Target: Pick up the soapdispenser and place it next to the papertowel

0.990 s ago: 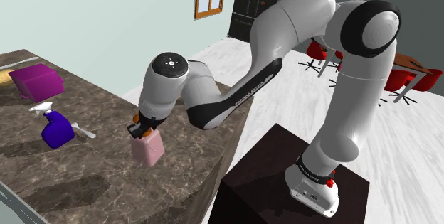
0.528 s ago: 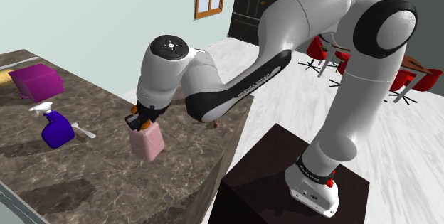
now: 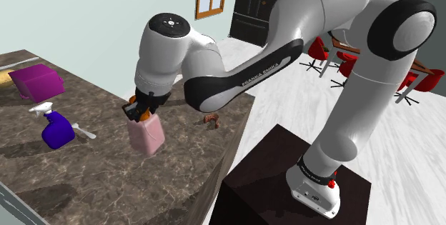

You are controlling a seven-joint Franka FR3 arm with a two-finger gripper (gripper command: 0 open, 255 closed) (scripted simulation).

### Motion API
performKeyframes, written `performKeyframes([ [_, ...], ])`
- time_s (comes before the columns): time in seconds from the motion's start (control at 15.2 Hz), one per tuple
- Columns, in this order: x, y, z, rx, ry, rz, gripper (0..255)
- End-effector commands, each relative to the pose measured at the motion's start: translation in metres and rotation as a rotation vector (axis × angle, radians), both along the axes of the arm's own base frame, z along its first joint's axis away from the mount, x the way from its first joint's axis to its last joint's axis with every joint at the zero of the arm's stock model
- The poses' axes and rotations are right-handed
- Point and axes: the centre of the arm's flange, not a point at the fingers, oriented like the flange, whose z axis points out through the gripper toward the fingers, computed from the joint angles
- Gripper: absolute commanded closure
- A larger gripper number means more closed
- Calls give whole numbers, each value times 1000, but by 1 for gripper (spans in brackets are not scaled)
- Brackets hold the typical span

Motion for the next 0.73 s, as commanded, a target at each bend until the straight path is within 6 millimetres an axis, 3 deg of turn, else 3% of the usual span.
performKeyframes([
  [0.0,-1,0,10,0,0,0,255],
  [0.66,-1,0,63,0,0,0,255],
])
